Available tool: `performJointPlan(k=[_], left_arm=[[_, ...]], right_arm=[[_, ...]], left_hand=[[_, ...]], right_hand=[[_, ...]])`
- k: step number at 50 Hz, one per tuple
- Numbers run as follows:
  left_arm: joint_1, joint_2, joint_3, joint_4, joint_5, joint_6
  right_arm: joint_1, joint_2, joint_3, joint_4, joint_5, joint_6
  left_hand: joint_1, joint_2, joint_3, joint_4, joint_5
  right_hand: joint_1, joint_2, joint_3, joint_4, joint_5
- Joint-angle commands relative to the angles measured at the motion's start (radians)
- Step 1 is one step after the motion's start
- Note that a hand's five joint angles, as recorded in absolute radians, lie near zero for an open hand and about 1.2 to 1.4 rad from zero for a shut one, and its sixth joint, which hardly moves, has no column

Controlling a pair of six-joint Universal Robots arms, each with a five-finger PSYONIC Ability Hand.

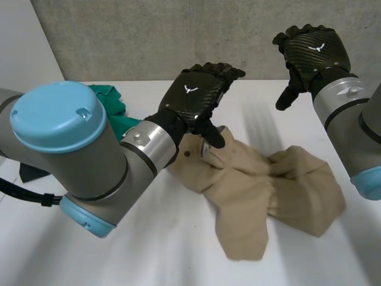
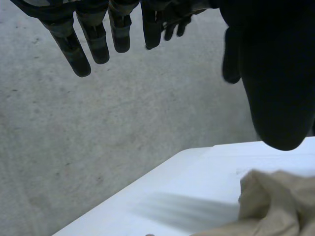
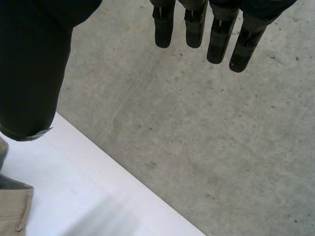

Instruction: Fold the laundry.

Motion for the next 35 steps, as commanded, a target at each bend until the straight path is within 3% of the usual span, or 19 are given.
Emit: performJointPlan(k=[1,8,17,20,28,35], left_arm=[[0.122,0.061,-0.029,-0.056,-0.005,0.012],[0.176,0.112,-0.089,-0.144,-0.016,0.01],[0.206,0.114,-0.18,-0.147,-0.138,0.016],[0.21,0.088,-0.178,-0.139,-0.144,0.03],[0.256,0.046,-0.195,-0.131,-0.146,0.114],[0.259,0.055,-0.21,-0.131,-0.151,0.119]], right_arm=[[-0.017,0.003,-0.032,0.046,-0.011,-0.008],[-0.004,0.012,-0.06,0.142,-0.02,-0.092],[0.003,0.133,-0.057,0.245,-0.029,-0.207],[0.028,0.173,-0.057,0.247,-0.037,-0.221],[0.088,0.322,-0.13,0.207,-0.032,-0.181],[0.126,0.443,-0.262,0.147,-0.044,-0.016]], left_hand=[[-0.012,-0.023,-0.031,-0.023,-0.041],[-0.006,-0.017,-0.025,-0.017,-0.035],[0.011,0.001,-0.008,0.001,-0.018],[0.008,-0.002,-0.011,-0.002,-0.021],[0.008,-0.002,-0.011,-0.002,-0.021],[0.005,-0.005,-0.014,-0.005,-0.024]], right_hand=[[-0.017,-0.045,-0.042,-0.048,-0.067],[-0.017,-0.045,-0.042,-0.048,-0.067],[-0.017,-0.045,-0.042,-0.048,-0.067],[-0.017,-0.045,-0.042,-0.048,-0.067],[-0.017,-0.045,-0.042,-0.048,-0.067],[-0.004,-0.032,-0.028,-0.035,-0.054]])
